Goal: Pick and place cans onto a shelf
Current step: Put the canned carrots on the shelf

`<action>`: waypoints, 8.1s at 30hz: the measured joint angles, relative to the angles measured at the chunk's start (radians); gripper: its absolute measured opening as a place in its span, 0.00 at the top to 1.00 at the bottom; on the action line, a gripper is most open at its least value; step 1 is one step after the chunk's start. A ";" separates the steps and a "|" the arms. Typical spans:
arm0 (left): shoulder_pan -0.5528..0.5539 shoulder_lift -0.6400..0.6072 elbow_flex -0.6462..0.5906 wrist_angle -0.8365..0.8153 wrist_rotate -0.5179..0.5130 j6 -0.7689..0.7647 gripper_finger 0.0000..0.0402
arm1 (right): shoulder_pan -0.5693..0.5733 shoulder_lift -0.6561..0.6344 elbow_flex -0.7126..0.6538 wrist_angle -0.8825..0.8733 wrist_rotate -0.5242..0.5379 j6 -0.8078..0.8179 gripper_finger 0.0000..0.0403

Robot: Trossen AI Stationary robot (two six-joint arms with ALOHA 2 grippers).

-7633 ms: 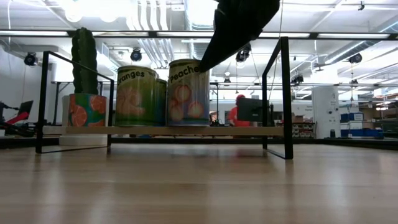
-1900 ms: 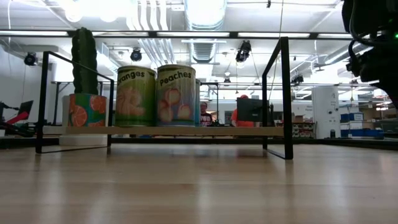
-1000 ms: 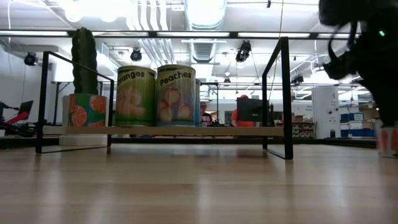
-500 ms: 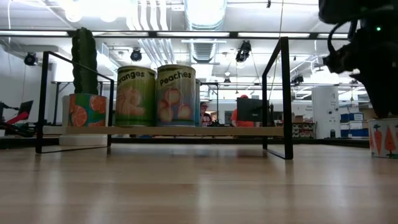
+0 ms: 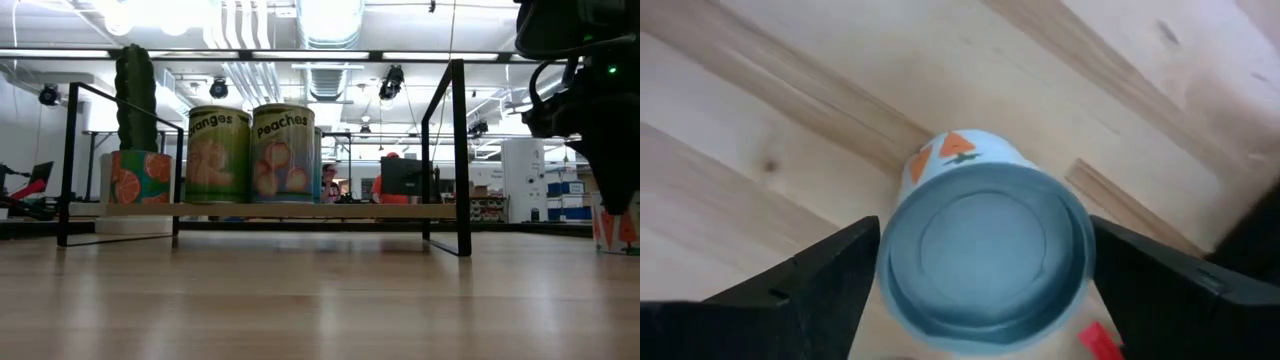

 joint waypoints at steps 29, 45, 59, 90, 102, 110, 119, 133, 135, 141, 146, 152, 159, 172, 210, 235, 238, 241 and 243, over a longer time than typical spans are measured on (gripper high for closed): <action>0.000 -0.001 0.000 0.038 -0.002 0.031 1.00 | 0.000 0.010 0.544 -0.264 0.386 -0.166 0.26; 0.000 -0.045 0.000 0.048 -0.070 0.011 1.00 | -0.058 0.342 1.115 -0.246 0.501 -0.618 0.25; -0.058 -0.122 -0.002 0.162 -0.109 -0.005 1.00 | -0.268 0.745 1.615 -0.139 0.280 -1.105 0.25; -0.076 -0.255 -0.087 0.110 -0.209 0.023 1.00 | -0.308 0.945 1.614 0.348 0.177 -1.697 0.25; -0.075 -0.213 -0.084 0.118 -0.222 0.022 1.00 | -0.067 0.820 1.614 -0.013 0.612 -1.679 0.25; -0.075 -0.161 -0.049 0.124 -0.220 0.022 1.00 | 0.042 0.739 1.610 -0.252 0.213 -1.276 0.25; -0.075 -0.046 0.031 0.119 -0.220 0.022 1.00 | 0.189 0.744 1.371 -0.047 0.174 -1.272 0.25; -0.075 0.071 0.104 0.118 -0.220 -0.001 1.00 | 0.160 0.747 1.043 0.155 0.134 -1.126 0.25; -0.075 0.075 0.109 0.120 -0.221 -0.001 1.00 | 0.162 0.747 1.008 0.175 0.132 -1.115 0.25; -0.075 0.077 0.112 0.120 -0.221 -0.001 1.00 | 0.162 0.747 0.956 0.214 0.133 -1.108 0.25; -0.075 0.077 0.112 0.119 -0.221 -0.001 1.00 | 0.157 0.747 0.946 0.227 0.132 -1.094 0.23; -0.075 0.077 0.112 0.119 -0.221 -0.001 1.00 | 0.152 0.747 0.949 0.236 0.133 -1.106 0.20; -0.075 0.077 0.112 0.119 -0.221 -0.001 1.00 | 0.151 0.747 0.949 0.256 0.133 -1.093 0.19; -0.075 0.083 0.111 0.117 -0.162 -0.062 1.00 | 0.224 0.572 0.921 0.193 0.363 -1.123 0.19; 0.043 1.117 1.163 -1.167 0.511 -0.806 0.97 | 0.357 -0.261 0.095 1.022 0.516 -1.568 0.19; 0.126 1.226 1.164 -1.057 0.498 -0.618 0.03 | 0.361 -0.261 0.095 0.995 0.518 -1.567 0.19; 0.138 1.235 1.163 -1.042 0.511 -0.597 0.02 | 0.361 -0.261 0.095 0.980 0.518 -1.559 0.19; 0.152 1.239 1.163 -1.038 0.526 -0.577 0.03 | 0.361 -0.261 0.095 0.979 0.518 -1.559 0.19; 0.160 1.240 1.163 -1.038 0.533 -0.569 0.04 | 0.361 -0.261 0.095 0.980 0.518 -1.559 0.19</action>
